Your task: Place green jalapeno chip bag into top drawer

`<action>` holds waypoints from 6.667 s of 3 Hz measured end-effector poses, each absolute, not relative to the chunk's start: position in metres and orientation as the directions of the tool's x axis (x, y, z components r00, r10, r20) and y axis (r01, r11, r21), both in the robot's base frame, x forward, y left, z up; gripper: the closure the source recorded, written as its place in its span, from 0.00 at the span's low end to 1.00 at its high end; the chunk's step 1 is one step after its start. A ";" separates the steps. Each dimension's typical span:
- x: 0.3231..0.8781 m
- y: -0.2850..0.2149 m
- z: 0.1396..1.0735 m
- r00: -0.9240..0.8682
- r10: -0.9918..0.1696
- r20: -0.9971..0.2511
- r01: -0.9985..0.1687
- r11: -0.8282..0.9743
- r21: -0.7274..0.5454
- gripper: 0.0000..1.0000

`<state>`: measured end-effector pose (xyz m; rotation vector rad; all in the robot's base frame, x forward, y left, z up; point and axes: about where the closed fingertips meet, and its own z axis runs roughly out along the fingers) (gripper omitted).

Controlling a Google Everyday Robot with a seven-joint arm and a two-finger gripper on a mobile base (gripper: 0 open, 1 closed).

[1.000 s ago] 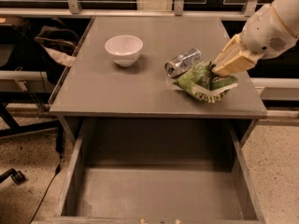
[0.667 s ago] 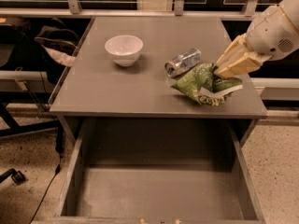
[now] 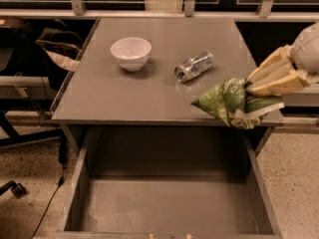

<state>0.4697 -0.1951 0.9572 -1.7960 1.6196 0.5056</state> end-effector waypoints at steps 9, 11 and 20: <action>0.389 -0.225 0.839 -0.444 -0.755 -0.482 -0.719 0.622 -0.311 1.00; 0.375 -0.220 0.770 -0.491 -0.719 -0.491 -0.741 0.642 -0.200 1.00; 0.361 -0.195 0.688 -0.508 -0.668 -0.543 -0.828 0.552 0.095 0.27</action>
Offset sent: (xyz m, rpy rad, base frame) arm -0.0991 -0.0603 -0.0147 -0.1965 -0.2433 -0.9076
